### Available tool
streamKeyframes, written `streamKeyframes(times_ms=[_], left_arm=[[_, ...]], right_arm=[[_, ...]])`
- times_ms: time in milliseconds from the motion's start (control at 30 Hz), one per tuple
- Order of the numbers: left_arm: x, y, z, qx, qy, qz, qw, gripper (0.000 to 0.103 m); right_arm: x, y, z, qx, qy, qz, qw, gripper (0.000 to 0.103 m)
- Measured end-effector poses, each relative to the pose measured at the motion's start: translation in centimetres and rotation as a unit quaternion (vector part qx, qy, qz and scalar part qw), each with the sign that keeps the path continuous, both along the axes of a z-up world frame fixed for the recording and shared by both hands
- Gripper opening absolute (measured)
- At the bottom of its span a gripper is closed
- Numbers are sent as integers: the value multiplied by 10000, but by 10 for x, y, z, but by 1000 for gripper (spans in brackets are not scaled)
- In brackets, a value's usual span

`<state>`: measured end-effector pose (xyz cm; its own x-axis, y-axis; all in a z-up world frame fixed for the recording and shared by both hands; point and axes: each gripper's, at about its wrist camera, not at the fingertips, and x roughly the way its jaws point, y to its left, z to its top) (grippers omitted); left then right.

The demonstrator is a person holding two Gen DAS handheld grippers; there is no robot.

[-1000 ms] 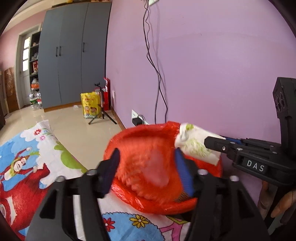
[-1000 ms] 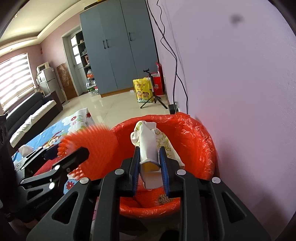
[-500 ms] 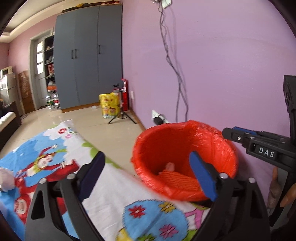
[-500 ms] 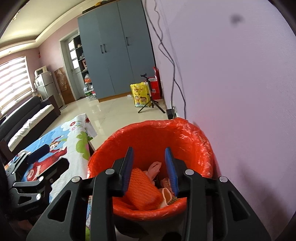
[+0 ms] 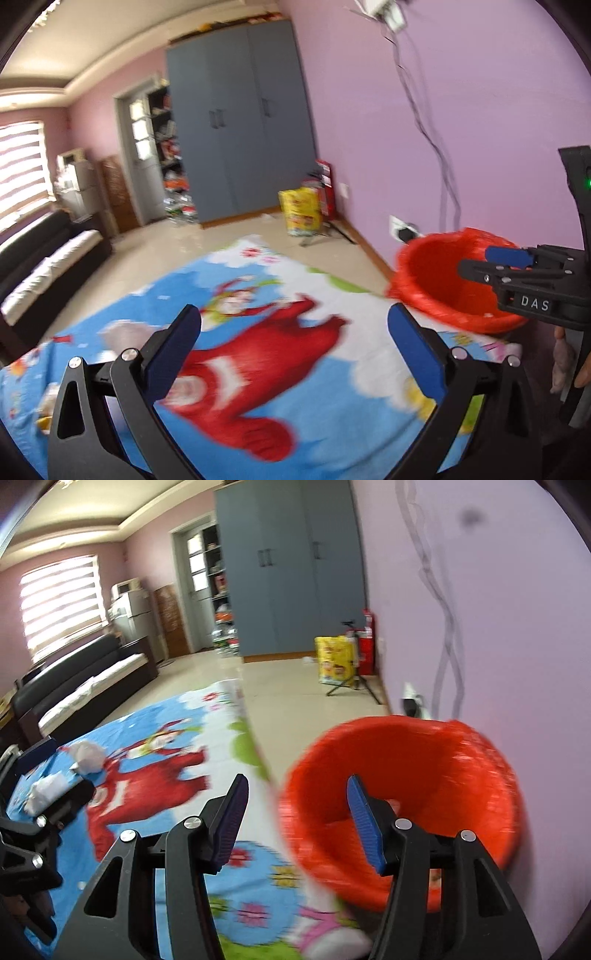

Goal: Collect trash
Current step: 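Move both tools back over the trash on the bed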

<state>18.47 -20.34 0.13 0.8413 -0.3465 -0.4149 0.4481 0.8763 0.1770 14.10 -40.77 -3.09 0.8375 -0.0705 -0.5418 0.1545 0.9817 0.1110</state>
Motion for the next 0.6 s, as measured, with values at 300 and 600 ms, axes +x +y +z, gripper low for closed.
streamKeyframes(times_ms=[300, 600], left_arm=[[-2, 126, 3, 240, 136, 903, 9955, 98], [19, 281, -14, -270, 691, 2410, 9677, 98]], right_arm=[[37, 122, 2, -98, 81, 1164, 9931, 62], [77, 253, -15, -634, 424, 2668, 9607, 73]])
